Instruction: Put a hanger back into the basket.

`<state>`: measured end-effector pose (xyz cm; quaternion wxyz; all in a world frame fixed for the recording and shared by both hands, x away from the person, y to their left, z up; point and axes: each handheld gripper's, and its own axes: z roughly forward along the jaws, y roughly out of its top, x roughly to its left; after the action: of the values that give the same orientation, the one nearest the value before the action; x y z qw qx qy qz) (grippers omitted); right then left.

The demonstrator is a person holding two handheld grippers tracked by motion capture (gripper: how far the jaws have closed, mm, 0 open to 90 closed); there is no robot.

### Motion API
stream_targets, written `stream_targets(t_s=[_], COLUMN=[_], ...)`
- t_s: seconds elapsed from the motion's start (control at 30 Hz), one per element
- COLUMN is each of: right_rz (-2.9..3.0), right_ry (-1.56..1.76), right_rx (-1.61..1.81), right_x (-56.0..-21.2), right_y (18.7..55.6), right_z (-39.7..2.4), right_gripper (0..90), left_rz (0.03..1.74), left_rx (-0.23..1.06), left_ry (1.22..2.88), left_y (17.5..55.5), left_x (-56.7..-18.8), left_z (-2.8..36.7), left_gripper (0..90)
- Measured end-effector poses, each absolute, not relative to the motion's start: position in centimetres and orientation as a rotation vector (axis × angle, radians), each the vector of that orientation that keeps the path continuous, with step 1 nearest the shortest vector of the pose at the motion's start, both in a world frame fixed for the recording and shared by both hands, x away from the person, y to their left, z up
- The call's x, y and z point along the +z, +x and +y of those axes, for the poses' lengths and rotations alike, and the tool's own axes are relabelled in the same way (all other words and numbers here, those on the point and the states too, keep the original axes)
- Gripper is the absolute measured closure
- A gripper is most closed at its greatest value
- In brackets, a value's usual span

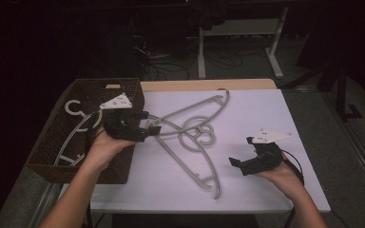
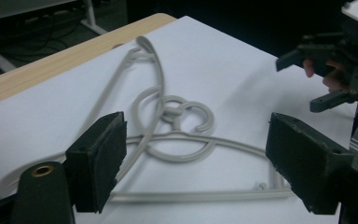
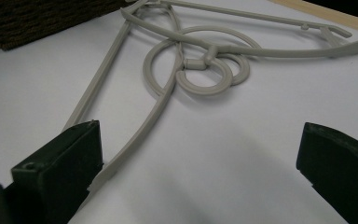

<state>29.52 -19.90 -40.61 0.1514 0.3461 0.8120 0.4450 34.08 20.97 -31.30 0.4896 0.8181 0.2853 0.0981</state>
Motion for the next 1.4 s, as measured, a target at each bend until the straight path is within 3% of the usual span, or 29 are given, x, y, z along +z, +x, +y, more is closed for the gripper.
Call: stream_targets(t_s=[0.27,0.7,0.83,0.87,0.9,1.0,1.03,1.07,1.1,1.23,1.4], right_rz=[2.336,2.36,2.362,2.364,2.364,2.372,2.372,2.382,2.382,2.381,2.382], right_ry=[1.0,1.071,1.111,1.128,1.128,1.155,1.155,1.17,1.17,1.198,1.235], right_rx=[1.284,1.253,1.25,1.241,1.241,1.191,1.191,1.165,1.165,1.086,0.974], right_x=[-40.3,-39.6,-39.6,-39.7,-39.7,-39.8,-39.8,-39.9,-39.9,-40.4,-41.6], right_y=[30.4,34.4,36.6,37.9,37.9,40.7,40.7,42.3,42.3,45.4,49.4], right_z=[-19.7,-19.3,-18.8,-18.4,-18.4,-17.5,-17.5,-17.0,-17.0,-16.0,-14.8], right_gripper=[1.5,17.8,29.3,37.9,37.9,55.0,55.0,62.9,62.9,81.5,88.7], left_rz=[0.645,0.648,0.65,0.655,0.655,0.657,0.657,0.652,0.652,0.649,0.642], left_rx=[0.196,0.171,0.172,0.174,0.174,0.177,0.174,0.177,0.177,0.175,0.179], left_ry=[1.981,2.07,2.069,2.074,2.074,2.076,2.077,2.083,2.083,2.091,2.106], left_y=[33.3,31.3,31.0,30.9,30.9,30.8,30.7,30.7,30.7,30.9,30.9], left_x=[-33.5,-40.8,-41.9,-42.4,-42.4,-43.0,-43.1,-43.3,-43.3,-43.5,-43.8], left_z=[18.0,16.3,16.4,16.4,16.4,16.3,16.3,16.1,16.1,16.1,16.0], left_gripper=[14.3,0.6,0.0,0.0,0.0,0.0,0.0,0.0,0.0,0.0,0.0])
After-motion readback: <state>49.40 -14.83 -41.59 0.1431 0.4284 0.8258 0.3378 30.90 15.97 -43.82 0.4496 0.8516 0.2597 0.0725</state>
